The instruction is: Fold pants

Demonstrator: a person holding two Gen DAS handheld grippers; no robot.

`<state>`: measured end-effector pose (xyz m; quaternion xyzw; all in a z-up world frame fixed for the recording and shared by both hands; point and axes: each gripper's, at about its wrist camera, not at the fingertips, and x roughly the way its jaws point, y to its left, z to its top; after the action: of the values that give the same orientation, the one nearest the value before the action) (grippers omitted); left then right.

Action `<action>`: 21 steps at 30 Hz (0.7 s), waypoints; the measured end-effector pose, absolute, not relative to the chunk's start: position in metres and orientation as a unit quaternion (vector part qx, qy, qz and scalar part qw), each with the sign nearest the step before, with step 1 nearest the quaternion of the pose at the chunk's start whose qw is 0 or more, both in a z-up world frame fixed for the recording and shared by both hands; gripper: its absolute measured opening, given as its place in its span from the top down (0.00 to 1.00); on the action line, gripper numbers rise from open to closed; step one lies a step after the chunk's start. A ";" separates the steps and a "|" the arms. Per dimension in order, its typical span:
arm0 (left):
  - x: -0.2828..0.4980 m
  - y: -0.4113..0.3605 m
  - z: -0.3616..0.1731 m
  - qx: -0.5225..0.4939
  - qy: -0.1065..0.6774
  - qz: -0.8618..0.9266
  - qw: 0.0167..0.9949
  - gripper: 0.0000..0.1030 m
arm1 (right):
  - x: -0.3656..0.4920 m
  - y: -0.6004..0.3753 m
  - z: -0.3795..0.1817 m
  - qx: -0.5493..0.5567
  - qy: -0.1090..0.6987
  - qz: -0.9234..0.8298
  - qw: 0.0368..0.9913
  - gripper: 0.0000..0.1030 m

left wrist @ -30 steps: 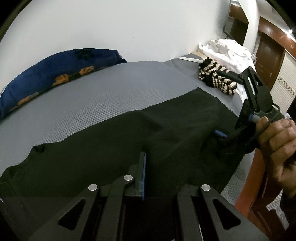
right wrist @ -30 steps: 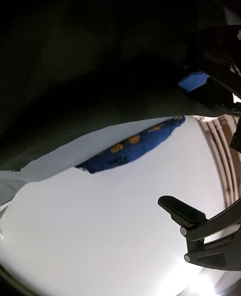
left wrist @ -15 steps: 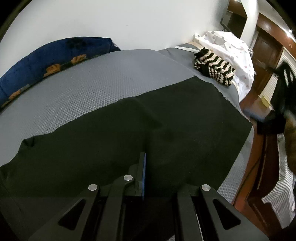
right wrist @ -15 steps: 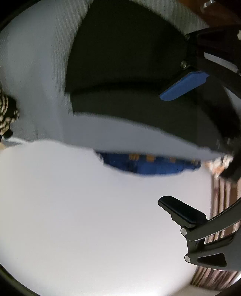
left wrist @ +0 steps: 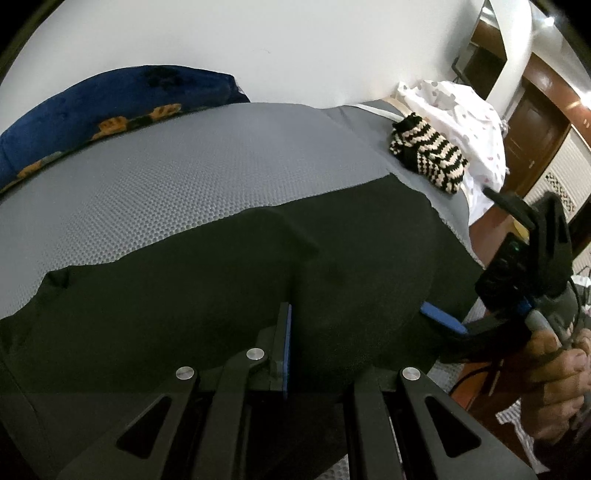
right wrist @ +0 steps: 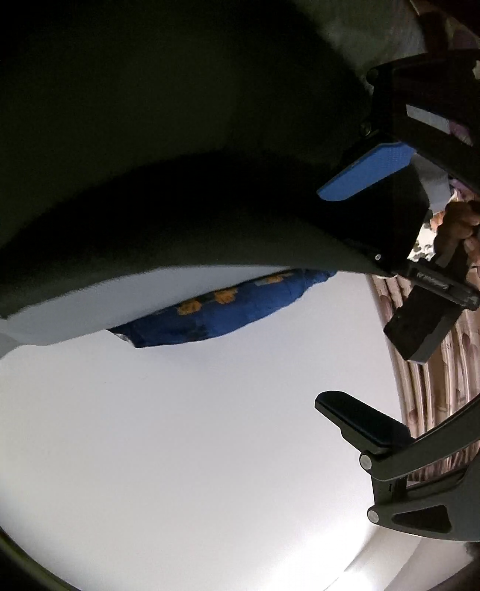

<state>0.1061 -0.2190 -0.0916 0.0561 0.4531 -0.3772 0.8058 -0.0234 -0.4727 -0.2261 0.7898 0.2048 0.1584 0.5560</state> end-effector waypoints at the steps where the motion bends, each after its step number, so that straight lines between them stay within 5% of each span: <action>1: 0.106 -0.219 -0.091 0.056 0.452 -0.377 0.806 0.93 | -0.018 -0.474 -0.226 0.792 0.192 0.158 0.557 0.00; 10: 0.099 -0.222 -0.099 0.080 0.452 -0.386 0.800 0.93 | -0.056 -0.539 -0.213 0.773 0.074 0.075 0.626 0.00; 21: 0.092 -0.229 -0.114 0.103 0.467 -0.382 0.791 0.93 | -0.044 -0.573 -0.216 0.750 0.114 0.054 0.650 0.02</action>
<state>0.0918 -0.2291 -0.1145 0.1033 0.4671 -0.3819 0.7908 -0.0438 -0.5727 -0.2155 0.7498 0.1142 0.0539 0.6495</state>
